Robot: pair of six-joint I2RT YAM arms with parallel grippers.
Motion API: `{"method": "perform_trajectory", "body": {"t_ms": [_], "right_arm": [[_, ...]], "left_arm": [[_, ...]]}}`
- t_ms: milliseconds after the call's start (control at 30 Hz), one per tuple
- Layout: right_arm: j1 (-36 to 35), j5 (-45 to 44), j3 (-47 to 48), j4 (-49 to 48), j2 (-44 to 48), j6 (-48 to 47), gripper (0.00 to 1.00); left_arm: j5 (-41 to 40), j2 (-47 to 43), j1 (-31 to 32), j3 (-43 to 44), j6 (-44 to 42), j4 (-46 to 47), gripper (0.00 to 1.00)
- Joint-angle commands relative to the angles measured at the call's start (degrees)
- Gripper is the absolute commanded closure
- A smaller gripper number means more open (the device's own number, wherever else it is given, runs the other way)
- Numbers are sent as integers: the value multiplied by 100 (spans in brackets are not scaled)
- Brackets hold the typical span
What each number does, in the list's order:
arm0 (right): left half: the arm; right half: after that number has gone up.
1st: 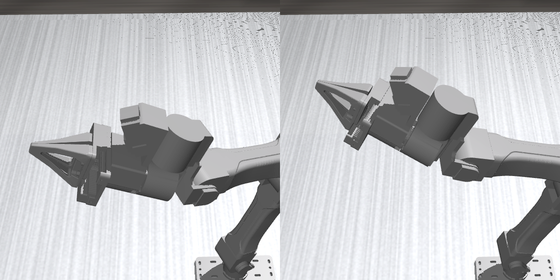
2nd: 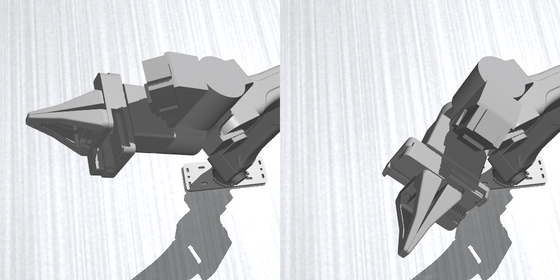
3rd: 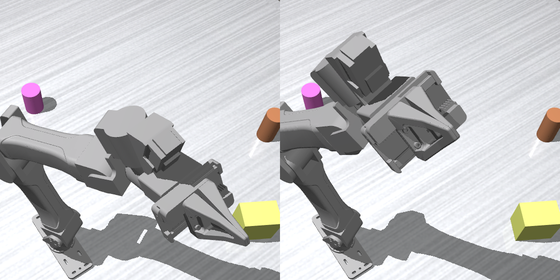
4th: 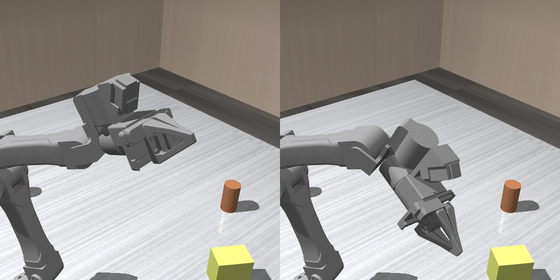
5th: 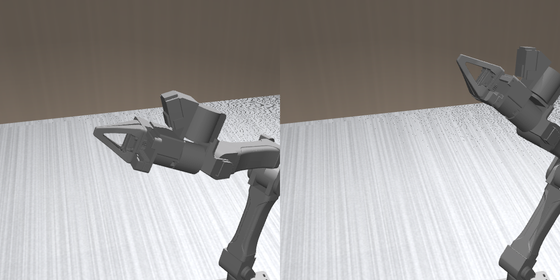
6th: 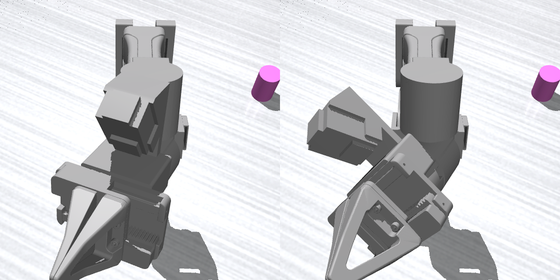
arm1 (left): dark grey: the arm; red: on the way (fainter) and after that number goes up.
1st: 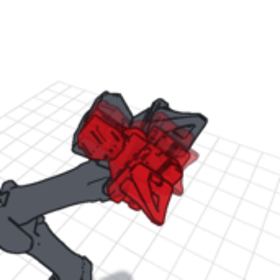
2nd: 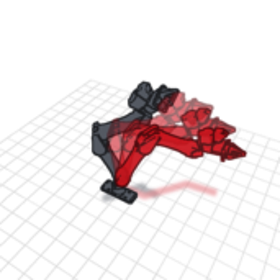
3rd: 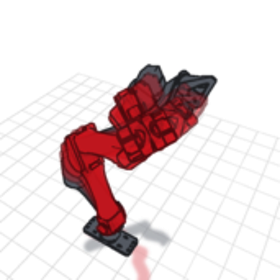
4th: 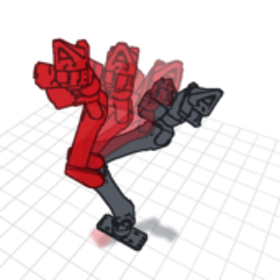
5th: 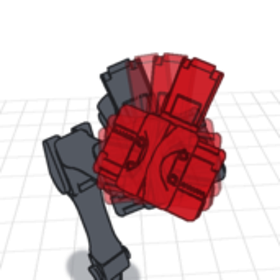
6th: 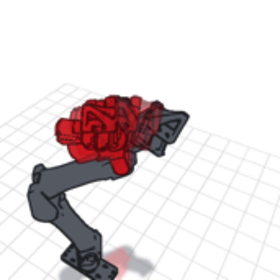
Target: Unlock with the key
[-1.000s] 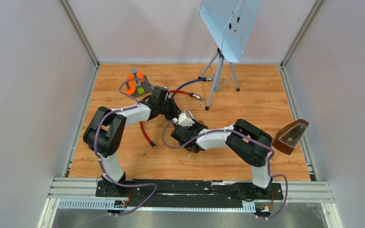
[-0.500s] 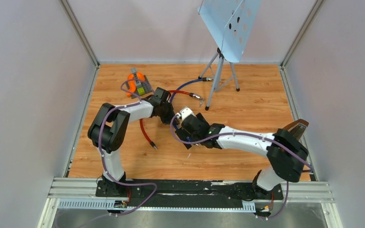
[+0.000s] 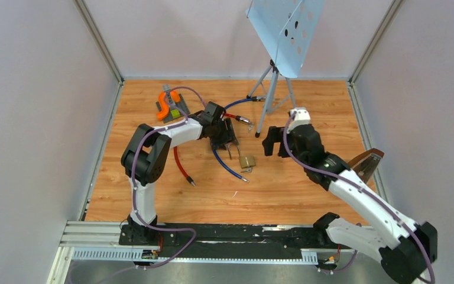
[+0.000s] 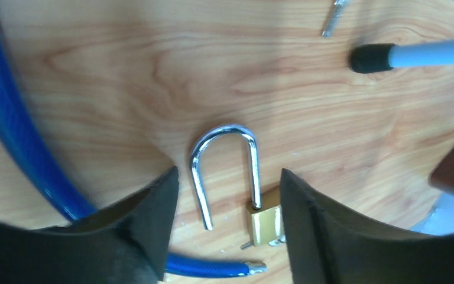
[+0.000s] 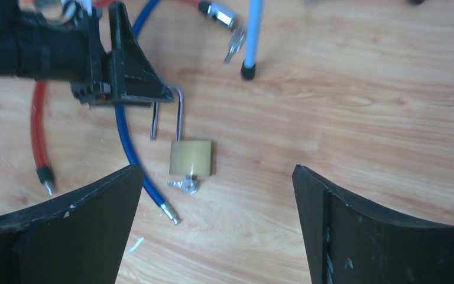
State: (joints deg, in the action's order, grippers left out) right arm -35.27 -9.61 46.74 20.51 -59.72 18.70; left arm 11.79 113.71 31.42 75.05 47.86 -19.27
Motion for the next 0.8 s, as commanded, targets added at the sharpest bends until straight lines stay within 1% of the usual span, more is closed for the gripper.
{"method": "perform_trajectory", "body": {"t_ms": [0, 33, 67, 100, 133, 167, 200, 233, 267, 300, 333, 367, 400, 433, 467, 500, 533, 567, 667, 700, 767], "right_arm": [[117, -848, -228, -218, 1060, 250, 0], [117, -1097, -280, -225, 1284, 205, 0], [123, -1313, -331, -242, 1473, 155, 0], [117, -1546, -366, -260, 1670, 93, 0], [117, -1784, -394, -261, 1850, 55, 0], [116, -1997, -414, -254, 2024, -1, 0], [119, -2234, -435, -258, 2216, -44, 0], [117, -2373, -456, -253, 2385, -92, 0], [116, -2488, -470, -251, 2581, -121, 0], [116, -2605, -491, -239, 2785, -142, 0], [116, -2744, -517, -239, 2969, -144, 0], [118, -2895, -537, -239, 3157, -166, 0], [117, -3011, -542, -241, 3323, -211, 0], [116, -3095, -543, -247, 3486, -288, 0], [116, -3161, -537, -251, 3629, -383, 0], [119, -3226, -524, -267, 3770, -485, 0], [121, -3279, -513, -275, 3881, -588, 0], [117, -3322, -522, -309, 4014, -697, 0], [117, -3520, -634, -486, 4234, -1032, 0], [119, -3552, -655, -516, 4283, -1094, 0], [117, -3481, -637, -530, 4334, -1224, 0]], "left_arm": [[-374, -424, 49, 78, -187, 93, 16], [-589, -563, 51, 5, -265, 87, 4], [-717, -875, 41, -41, -306, 45, 2], [-1009, -1043, 40, -132, -387, 23, 1], [-1169, -1430, 40, -180, -433, -43, 0], [-1502, -1628, 40, -277, -538, -82, 0], [-1679, -2084, 40, -322, -609, -171, 0], [-2060, -2338, 33, -420, -784, -203, 0], [-2257, -2811, 32, -456, -882, -315, 0], [-2701, -3061, 31, -493, -1089, -398, 0], [-2920, -3530, 31, -505, -1206, -549, 0], [-3311, -3786, 31, -532, -1511, -607, 0], [-3515, -4285, 31, -555, -1672, -691, 0], [-3919, -4523, 31, -626, -2023, -705, 0], [-4131, -5029, 31, -664, -2363, -722, 0], [-4512, -5260, 31, -756, -2520, -729, 0], [-4661, -5748, 29, -838, -2863, -735, 0], [-4950, -6228, 30, -889, -3029, -707, 0], [-5472, -7124, 31, -1307, -3769, -423, 0], [-5558, -7571, 31, -1431, -3913, -122, 0], [-5859, -8179, 25, -1900, -4325, 403, 0]]}}
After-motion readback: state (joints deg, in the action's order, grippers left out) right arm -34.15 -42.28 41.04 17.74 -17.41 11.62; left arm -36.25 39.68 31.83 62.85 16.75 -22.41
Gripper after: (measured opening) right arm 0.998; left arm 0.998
